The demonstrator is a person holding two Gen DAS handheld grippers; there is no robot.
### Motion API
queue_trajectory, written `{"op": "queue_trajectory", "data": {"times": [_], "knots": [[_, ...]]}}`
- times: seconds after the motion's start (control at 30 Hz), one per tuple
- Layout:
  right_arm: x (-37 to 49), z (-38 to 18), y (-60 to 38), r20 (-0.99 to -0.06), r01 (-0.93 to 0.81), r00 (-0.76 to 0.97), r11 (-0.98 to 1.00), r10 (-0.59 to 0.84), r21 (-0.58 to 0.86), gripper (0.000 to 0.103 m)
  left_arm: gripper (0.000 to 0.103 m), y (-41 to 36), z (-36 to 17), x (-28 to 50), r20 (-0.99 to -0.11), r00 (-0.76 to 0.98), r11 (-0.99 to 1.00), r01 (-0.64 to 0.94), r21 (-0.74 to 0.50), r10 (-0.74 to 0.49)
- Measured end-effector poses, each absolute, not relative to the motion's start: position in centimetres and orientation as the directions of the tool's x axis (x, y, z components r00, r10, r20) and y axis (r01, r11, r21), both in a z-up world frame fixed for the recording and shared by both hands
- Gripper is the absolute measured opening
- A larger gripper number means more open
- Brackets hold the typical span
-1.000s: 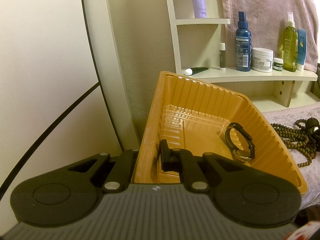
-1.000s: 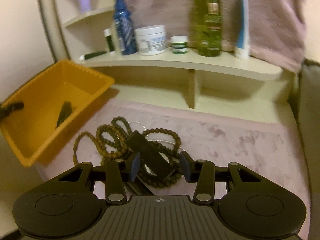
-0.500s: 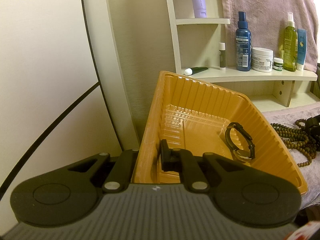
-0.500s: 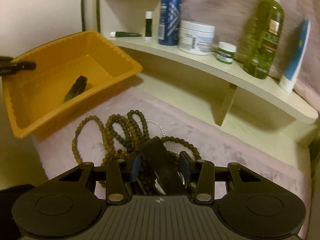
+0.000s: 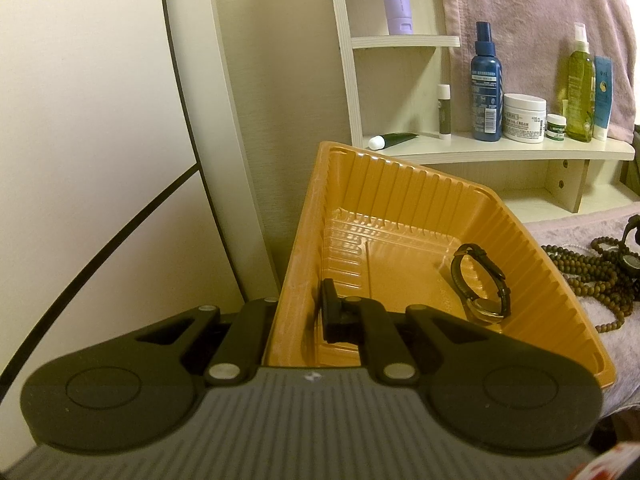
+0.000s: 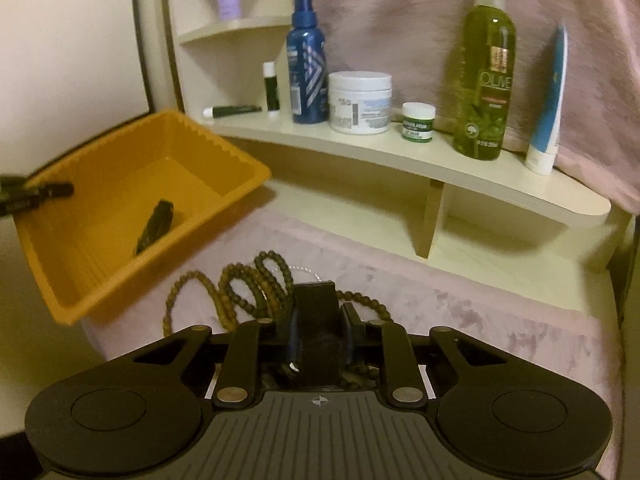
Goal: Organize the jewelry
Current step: 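Grasp a black bracelet with the right gripper and carry it to the tray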
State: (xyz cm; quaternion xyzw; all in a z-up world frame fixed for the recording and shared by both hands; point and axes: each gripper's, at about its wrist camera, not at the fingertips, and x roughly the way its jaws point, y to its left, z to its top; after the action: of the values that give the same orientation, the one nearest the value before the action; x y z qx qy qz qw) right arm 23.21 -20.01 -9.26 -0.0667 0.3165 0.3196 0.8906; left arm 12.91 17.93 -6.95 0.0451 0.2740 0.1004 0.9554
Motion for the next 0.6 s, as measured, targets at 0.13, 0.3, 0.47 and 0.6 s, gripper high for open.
{"op": "queue_trajectory", "data": {"times": [0.13, 0.3, 0.47, 0.6], "knots": [[22.9, -8.3, -19.8, -0.582, -0.602, 0.602, 0.79, 0.547, 0.12, 0.021, 0.01, 17.9, -7.0, 12.9, -0.515, 0.829, 0.975, -0.167, 0.145, 0.219], [22.9, -6.8, -18.9, -0.554, -0.612, 0.593, 0.774, 0.585, 0.163, 0.021, 0.012, 18.2, -7.0, 13.0, -0.521, 0.824, 0.974, -0.171, 0.149, 0.224], [23.0, -5.7, -17.0, -0.526, -0.647, 0.557, 0.733, 0.642, 0.21, 0.021, 0.012, 18.3, -7.1, 12.9, -0.521, 0.824, 0.974, -0.169, 0.15, 0.223], [23.7, -5.2, -15.2, -0.494, -0.671, 0.518, 0.69, 0.698, 0.271, 0.021, 0.012, 18.2, -7.1, 13.0, -0.521, 0.824, 0.974, -0.168, 0.152, 0.223]]}}
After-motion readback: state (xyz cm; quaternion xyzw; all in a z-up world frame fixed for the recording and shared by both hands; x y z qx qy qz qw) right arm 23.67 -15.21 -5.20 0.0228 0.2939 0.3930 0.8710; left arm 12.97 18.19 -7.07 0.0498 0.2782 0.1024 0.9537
